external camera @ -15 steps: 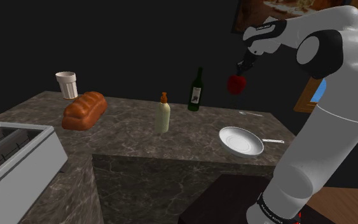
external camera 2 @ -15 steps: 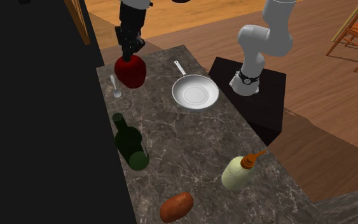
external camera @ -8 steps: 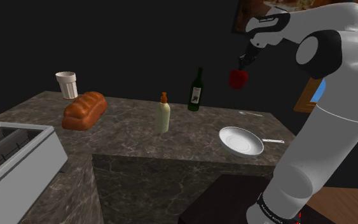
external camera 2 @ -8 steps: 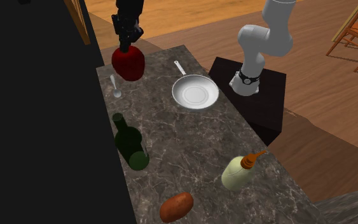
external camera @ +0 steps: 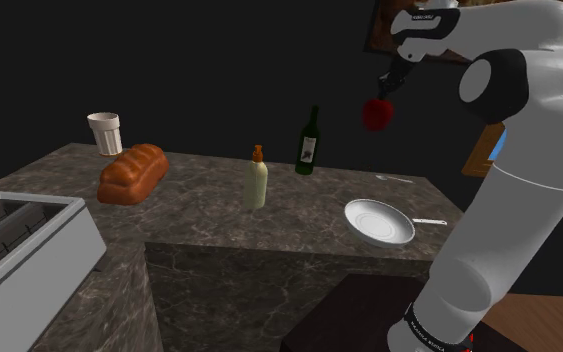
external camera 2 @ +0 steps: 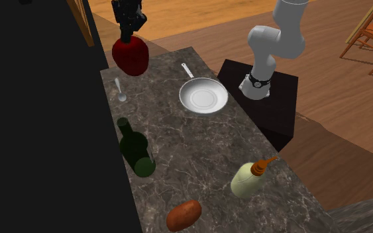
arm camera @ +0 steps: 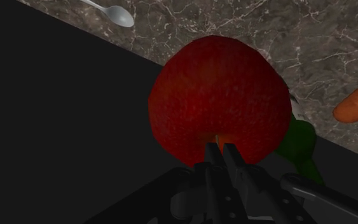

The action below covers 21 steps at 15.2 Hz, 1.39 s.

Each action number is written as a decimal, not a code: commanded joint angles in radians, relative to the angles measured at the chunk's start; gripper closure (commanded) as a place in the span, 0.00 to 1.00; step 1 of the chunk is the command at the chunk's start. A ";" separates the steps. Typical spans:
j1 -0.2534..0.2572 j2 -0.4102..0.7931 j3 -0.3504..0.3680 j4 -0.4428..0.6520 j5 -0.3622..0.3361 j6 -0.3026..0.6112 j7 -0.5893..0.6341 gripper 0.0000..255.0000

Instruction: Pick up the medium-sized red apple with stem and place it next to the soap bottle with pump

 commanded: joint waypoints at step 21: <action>0.185 -0.224 0.259 -0.159 -0.288 -0.017 0.482 1.00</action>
